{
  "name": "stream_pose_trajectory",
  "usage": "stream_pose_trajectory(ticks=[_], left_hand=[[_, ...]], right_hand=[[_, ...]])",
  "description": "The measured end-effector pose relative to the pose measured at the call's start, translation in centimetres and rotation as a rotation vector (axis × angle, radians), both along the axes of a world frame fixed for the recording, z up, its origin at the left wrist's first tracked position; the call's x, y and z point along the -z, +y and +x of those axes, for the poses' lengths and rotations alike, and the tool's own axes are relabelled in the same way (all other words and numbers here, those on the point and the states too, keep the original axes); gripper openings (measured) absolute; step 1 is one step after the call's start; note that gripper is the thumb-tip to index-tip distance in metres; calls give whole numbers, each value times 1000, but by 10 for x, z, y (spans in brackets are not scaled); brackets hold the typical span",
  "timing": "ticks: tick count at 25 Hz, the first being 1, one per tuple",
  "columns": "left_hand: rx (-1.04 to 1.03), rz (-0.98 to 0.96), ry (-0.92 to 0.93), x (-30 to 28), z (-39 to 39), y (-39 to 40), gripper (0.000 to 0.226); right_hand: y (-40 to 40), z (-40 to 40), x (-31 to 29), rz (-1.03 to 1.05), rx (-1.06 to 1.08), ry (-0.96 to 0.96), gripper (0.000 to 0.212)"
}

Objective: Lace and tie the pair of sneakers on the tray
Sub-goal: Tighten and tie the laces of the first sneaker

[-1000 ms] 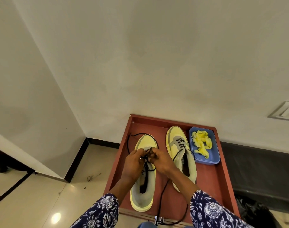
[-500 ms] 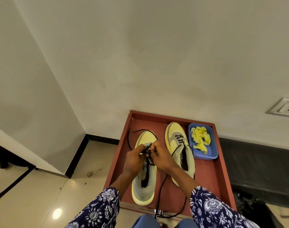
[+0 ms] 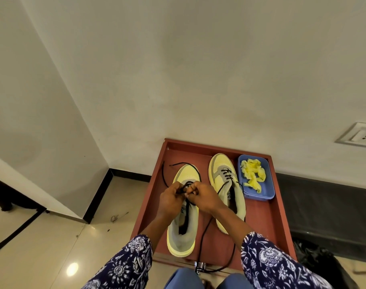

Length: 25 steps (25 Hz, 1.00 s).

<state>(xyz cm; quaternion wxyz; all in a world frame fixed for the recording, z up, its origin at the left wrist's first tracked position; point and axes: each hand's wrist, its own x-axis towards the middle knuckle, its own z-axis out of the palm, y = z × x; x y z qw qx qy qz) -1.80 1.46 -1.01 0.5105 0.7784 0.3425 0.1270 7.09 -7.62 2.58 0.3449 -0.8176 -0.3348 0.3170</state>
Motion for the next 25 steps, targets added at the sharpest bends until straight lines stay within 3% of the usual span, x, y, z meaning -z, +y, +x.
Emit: stream_pose_trajectory(ticks=[8,12,18,21,25], left_hand=[[8,-48,-6,-1,0,-1,6],[-12,-79,-17,-2,-3,1,9],[-3,-134,-38,-1,-3,-1,11],[-9,-120,-38,-1,-4,-1,9],[6,-111,-22,-1,-3,-1,5]], right_hand=[[2,3,3,-202,-48,-392,12],[-5,8,1,-129,5,-177,38],[-20,5,-10,-56,212,454,22],[-21,1,-13,-9,272,567,28],[-25,3,-17,39,269,551,33]])
